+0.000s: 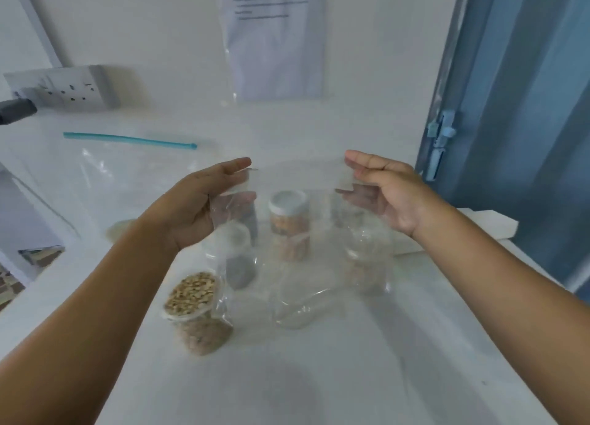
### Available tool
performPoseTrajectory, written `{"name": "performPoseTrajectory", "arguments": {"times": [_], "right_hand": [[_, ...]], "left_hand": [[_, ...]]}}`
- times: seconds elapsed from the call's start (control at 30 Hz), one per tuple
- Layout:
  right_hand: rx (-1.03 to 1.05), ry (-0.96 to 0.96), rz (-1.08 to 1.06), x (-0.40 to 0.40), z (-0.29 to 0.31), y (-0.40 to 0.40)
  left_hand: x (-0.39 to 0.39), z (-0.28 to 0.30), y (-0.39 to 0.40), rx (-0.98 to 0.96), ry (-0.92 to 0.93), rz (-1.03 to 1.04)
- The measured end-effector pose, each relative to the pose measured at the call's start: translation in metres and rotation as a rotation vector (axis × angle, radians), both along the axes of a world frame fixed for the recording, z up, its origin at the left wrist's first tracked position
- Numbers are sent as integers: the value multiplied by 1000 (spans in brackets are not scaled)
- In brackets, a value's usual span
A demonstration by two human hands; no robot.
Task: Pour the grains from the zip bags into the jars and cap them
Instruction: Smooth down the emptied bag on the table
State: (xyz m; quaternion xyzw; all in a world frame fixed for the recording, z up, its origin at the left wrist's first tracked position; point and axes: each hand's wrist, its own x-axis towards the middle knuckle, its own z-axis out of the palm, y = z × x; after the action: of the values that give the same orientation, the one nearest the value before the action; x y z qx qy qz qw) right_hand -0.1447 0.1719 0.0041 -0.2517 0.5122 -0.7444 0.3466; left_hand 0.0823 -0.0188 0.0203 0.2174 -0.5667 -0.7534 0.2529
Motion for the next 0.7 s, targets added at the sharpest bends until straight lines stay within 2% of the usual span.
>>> {"name": "performPoseTrajectory", "arguments": {"times": [0.27,0.53,0.7], "right_hand": [[51,-46,-53,-100,-13,76],[176,-10,-177,-163,-42,128],[232,-20,-170,-195,-47,161]], "left_hand": [[-108,-8,67,10,-2,-70],[-194,-37,94,84,-25,-180],[-234,-47,126,111,-59,-184]]}}
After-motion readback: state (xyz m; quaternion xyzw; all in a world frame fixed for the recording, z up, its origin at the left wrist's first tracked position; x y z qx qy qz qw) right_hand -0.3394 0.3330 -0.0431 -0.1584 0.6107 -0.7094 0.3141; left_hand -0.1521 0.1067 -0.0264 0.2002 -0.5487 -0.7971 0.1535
